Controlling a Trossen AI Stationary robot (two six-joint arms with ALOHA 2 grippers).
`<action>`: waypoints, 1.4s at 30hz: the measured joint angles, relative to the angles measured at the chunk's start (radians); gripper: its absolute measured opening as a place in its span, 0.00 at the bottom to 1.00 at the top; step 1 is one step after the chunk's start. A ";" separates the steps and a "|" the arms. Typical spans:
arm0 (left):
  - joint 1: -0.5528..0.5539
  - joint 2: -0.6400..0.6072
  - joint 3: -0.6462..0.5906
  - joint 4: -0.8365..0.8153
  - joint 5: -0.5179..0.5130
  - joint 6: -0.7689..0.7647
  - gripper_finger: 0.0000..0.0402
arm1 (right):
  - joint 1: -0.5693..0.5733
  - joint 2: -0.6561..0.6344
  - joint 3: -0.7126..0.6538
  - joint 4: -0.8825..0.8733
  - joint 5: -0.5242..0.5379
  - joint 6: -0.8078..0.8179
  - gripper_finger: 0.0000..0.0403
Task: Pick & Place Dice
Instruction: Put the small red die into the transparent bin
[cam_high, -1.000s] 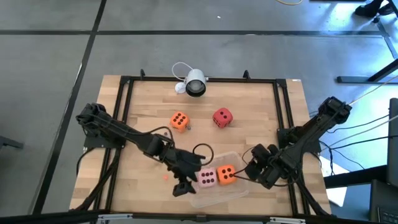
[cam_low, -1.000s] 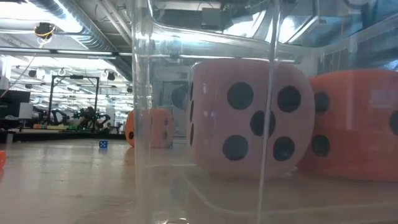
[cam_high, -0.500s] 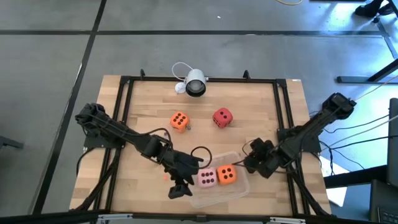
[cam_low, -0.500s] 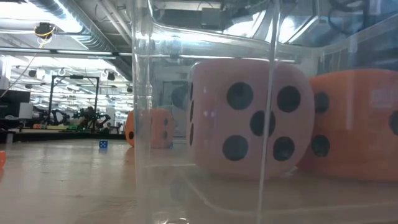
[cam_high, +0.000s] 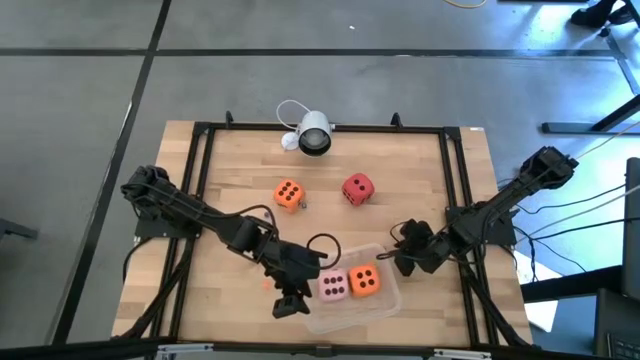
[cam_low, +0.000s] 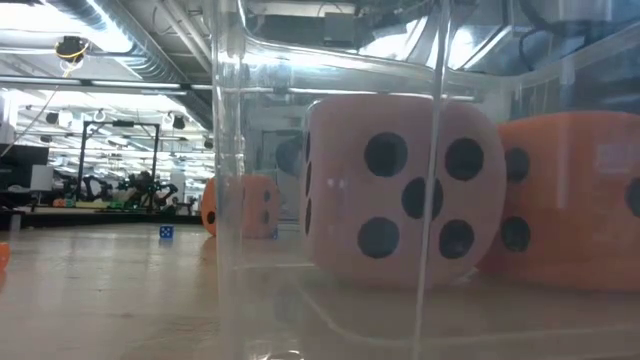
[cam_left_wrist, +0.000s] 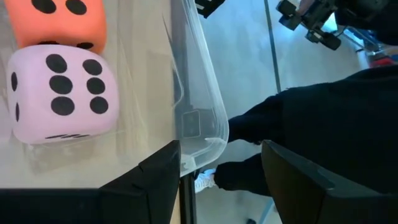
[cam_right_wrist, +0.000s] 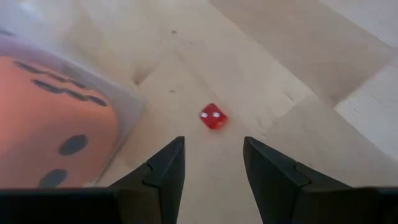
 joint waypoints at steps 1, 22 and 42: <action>0.000 0.000 0.000 0.000 0.000 -0.002 0.53 | 0.000 -0.001 -0.005 0.018 -0.002 -0.027 0.40; 0.000 0.000 0.000 0.001 -0.003 -0.114 0.53 | -0.083 0.028 -0.006 0.042 -0.003 -0.656 0.40; 0.021 0.000 -0.001 0.040 -0.008 -0.133 0.53 | -0.125 0.120 -0.006 0.141 -0.078 -0.764 0.40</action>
